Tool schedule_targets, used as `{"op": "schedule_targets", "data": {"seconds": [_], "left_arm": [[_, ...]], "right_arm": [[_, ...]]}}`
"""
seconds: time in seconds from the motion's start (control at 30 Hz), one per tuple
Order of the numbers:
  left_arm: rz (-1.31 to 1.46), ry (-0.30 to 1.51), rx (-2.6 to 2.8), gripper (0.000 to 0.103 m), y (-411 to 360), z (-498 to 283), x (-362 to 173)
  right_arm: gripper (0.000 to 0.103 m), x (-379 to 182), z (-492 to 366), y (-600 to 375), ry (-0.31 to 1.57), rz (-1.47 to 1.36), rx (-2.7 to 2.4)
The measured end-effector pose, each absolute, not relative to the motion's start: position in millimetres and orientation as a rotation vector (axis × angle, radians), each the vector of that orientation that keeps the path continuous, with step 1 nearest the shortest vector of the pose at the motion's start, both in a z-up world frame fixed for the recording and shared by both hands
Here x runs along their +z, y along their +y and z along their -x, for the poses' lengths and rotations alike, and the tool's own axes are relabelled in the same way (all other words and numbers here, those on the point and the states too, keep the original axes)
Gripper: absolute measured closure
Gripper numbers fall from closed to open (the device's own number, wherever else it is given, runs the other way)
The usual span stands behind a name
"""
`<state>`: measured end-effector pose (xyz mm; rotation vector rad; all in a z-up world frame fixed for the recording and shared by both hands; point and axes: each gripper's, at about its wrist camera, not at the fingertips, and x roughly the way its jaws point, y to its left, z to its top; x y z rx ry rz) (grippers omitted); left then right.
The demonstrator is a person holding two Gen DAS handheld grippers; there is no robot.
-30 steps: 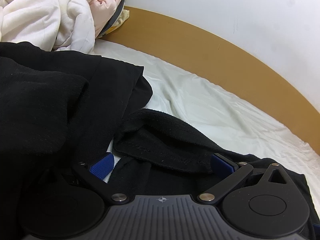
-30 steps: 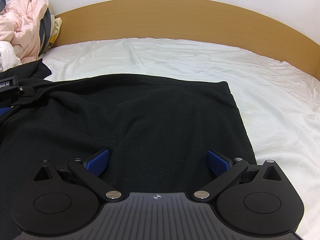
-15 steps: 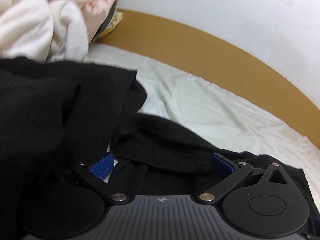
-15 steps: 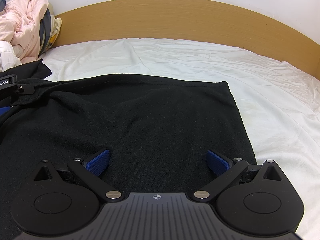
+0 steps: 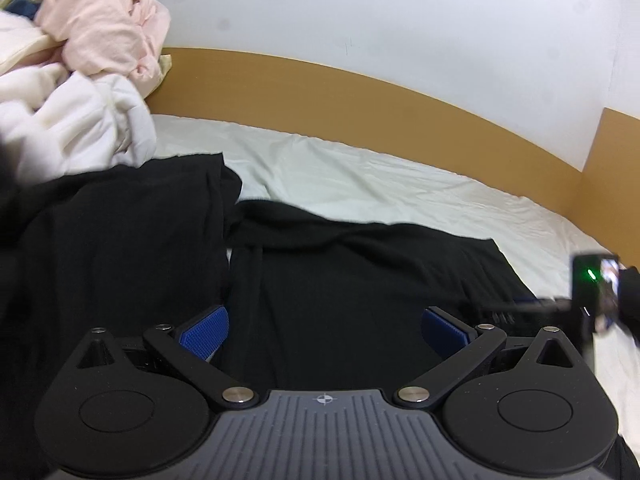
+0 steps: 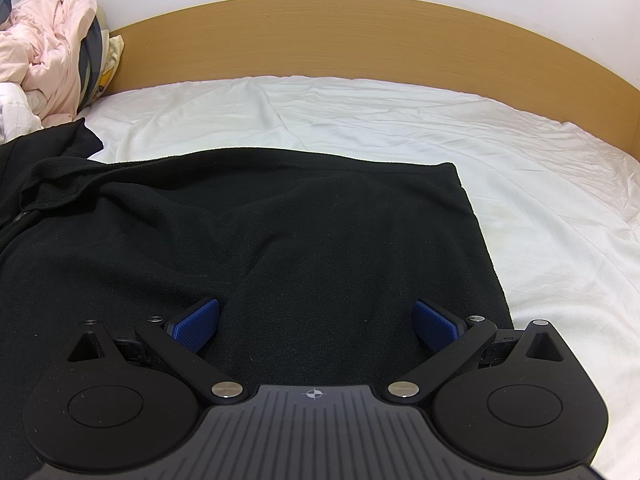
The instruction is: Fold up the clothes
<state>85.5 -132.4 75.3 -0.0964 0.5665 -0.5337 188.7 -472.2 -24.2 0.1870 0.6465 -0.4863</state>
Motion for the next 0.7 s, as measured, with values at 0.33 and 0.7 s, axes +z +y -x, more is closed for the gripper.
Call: {"op": "schedule_targets", "data": {"seconds": [0.33,0.7], "left_arm": [[-0.079,0.645,-0.529,0.001,-123,-40,13],[-0.012,0.625,-0.543,0.001,-116,-41,9]], "right_arm": [[0.000,-24,-189,-472,0.646,-0.187,-0.486],[0.000,-22,-190,-473,0.646,-0.185,-0.490]]}}
